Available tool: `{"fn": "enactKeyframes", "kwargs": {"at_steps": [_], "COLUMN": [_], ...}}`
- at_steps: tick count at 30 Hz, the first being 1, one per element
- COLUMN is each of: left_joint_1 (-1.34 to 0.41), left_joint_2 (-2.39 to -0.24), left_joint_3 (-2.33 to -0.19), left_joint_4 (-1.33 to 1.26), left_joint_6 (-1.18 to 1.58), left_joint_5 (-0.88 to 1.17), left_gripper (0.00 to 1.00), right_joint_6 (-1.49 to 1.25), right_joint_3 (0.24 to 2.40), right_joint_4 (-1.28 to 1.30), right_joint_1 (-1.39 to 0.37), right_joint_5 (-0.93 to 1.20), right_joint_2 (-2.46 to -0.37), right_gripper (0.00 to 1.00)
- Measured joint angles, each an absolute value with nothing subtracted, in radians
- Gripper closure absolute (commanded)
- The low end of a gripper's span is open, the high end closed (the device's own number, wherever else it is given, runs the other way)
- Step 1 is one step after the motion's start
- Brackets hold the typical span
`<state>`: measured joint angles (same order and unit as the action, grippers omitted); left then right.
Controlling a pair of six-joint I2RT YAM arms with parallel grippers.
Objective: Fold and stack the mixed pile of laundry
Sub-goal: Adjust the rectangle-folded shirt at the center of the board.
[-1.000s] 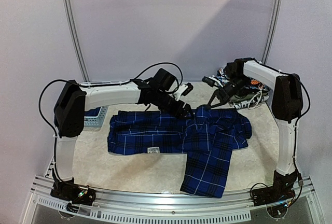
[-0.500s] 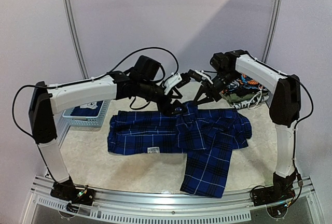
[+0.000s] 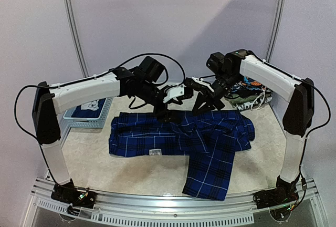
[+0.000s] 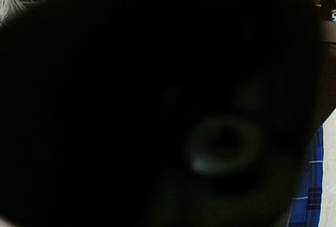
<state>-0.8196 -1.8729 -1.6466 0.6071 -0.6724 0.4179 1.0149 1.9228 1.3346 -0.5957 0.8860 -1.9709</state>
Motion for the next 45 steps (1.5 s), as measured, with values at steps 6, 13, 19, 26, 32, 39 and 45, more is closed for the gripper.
{"fn": "enactKeyframes", "kwargs": {"at_steps": [6, 13, 19, 26, 32, 39, 45], "left_joint_1": [-0.817, -0.816, -0.814, -0.777, -0.669, -0.625, -0.602], "left_joint_2": [-1.886, -1.892, -1.964, -1.982, -1.901, -1.866, -1.866], "left_joint_3": [-1.647, -1.647, -1.724, -1.761, -1.668, -1.671, -1.670], "left_joint_4": [0.611, 0.646, 0.712, 0.723, 0.570, 0.469, 0.443], "left_joint_6": [-0.689, -0.683, -0.682, -0.566, -0.316, -0.023, 0.176], "left_joint_5": [0.458, 0.544, 0.588, 0.624, 0.644, 0.561, 0.519], "left_gripper": [0.34, 0.75, 1.00, 1.00, 1.00, 1.00, 1.00], "right_joint_6": [1.032, 1.034, 1.035, 1.019, 1.012, 1.040, 1.089], "right_joint_3": [1.908, 1.912, 1.942, 1.958, 1.936, 1.714, 1.533], "right_joint_4": [1.335, 1.336, 1.339, 1.339, 1.329, 1.328, 1.330], "right_joint_1": [-0.601, -0.601, -0.597, -0.491, -0.244, -0.119, -0.117], "right_joint_5": [0.869, 0.866, 0.849, 0.852, 0.813, 0.750, 0.733], "right_joint_2": [-1.961, -1.960, -1.963, -1.965, -1.965, -1.967, -1.959], "right_gripper": [1.00, 1.00, 0.81, 0.36, 0.34, 0.01, 0.01]}}
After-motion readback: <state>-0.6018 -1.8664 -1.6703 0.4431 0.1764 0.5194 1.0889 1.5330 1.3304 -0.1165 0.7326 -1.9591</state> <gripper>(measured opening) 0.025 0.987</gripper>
